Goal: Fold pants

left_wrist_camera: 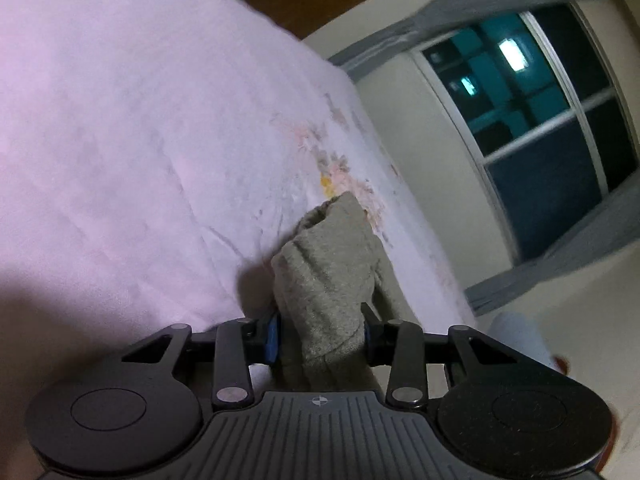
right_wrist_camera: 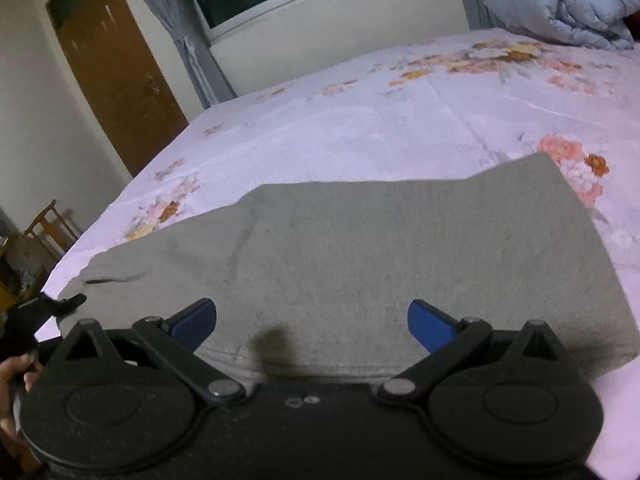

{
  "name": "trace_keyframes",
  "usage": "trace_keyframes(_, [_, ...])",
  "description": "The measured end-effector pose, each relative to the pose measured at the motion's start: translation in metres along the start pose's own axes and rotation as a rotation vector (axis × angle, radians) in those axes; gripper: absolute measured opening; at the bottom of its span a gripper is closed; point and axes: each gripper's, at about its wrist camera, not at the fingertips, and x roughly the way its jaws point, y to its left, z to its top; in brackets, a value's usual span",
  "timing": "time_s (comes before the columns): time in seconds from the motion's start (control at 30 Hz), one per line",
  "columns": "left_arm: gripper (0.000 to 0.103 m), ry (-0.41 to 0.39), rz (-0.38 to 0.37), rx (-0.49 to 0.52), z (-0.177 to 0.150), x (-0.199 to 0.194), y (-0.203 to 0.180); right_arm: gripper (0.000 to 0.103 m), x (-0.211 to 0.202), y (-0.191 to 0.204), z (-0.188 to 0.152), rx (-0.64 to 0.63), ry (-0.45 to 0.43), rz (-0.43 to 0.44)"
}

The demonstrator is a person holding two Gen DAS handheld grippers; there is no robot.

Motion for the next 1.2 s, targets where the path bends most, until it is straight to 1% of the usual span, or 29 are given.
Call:
trace_keyframes(0.1, [0.038,-0.01,-0.008,0.012,0.003,-0.006,-0.005,0.097,0.006,0.008,-0.002,-0.011,0.004,-0.011])
trace_keyframes(0.23, [0.038,-0.01,-0.04,0.046,0.012,-0.015,-0.019,0.097,0.017,0.029,-0.003,-0.064,0.022,-0.01])
trace_keyframes(0.33, [0.038,-0.006,-0.063,0.091,0.02,-0.027,-0.033,0.097,0.028,0.05,-0.009,-0.157,0.023,-0.095])
trace_keyframes(0.37, [0.038,-0.005,-0.07,0.099,0.022,-0.033,-0.036,0.097,0.034,0.056,-0.013,-0.198,0.026,-0.142])
trace_keyframes(0.43, [0.038,-0.004,-0.084,0.122,0.024,-0.042,-0.044,0.097,0.054,0.067,-0.022,-0.278,0.067,-0.243])
trace_keyframes(0.5, [0.038,0.001,-0.078,0.156,0.027,-0.048,-0.05,0.097,0.063,0.076,-0.029,-0.332,0.053,-0.283])
trace_keyframes(0.6, [0.038,0.008,-0.07,0.166,0.029,-0.054,-0.051,0.097,0.067,0.085,-0.025,-0.337,0.078,-0.325])
trace_keyframes(0.63, [0.038,0.009,-0.068,0.168,0.03,-0.055,-0.051,0.097,0.062,0.089,-0.022,-0.335,0.058,-0.328])
trace_keyframes(0.67, [0.038,0.011,-0.068,0.168,0.03,-0.057,-0.05,0.097,0.055,0.091,-0.022,-0.328,0.019,-0.327])
trace_keyframes(0.7, [0.038,0.011,-0.068,0.169,0.029,-0.057,-0.05,0.097,0.053,0.091,-0.024,-0.324,0.007,-0.32])
trace_keyframes(0.77, [0.038,0.014,-0.068,0.172,0.027,-0.06,-0.05,0.097,0.066,0.089,-0.033,-0.34,0.074,-0.338])
trace_keyframes(0.83, [0.038,0.014,-0.068,0.178,0.025,-0.062,-0.053,0.097,0.067,0.088,-0.042,-0.361,0.04,-0.342])
trace_keyframes(0.87, [0.038,0.014,-0.07,0.182,0.025,-0.064,-0.056,0.097,0.067,0.086,-0.042,-0.346,0.037,-0.335])
trace_keyframes(1.0, [0.038,0.001,-0.06,0.236,0.024,-0.067,-0.073,0.097,0.063,0.083,-0.035,-0.333,0.06,-0.322])
trace_keyframes(1.03, [0.038,-0.007,-0.055,0.258,0.024,-0.071,-0.08,0.097,0.054,0.078,-0.028,-0.311,0.045,-0.292])
trace_keyframes(1.1, [0.038,-0.021,-0.057,0.304,0.023,-0.075,-0.099,0.097,0.025,0.07,-0.023,-0.256,-0.066,-0.245])
trace_keyframes(1.17, [0.038,-0.038,-0.071,0.369,0.022,-0.078,-0.128,0.097,0.001,0.053,-0.015,-0.205,-0.134,-0.217])
trace_keyframes(1.2, [0.038,-0.045,-0.089,0.405,0.02,-0.08,-0.146,0.097,-0.012,0.04,-0.012,-0.171,-0.161,-0.209])
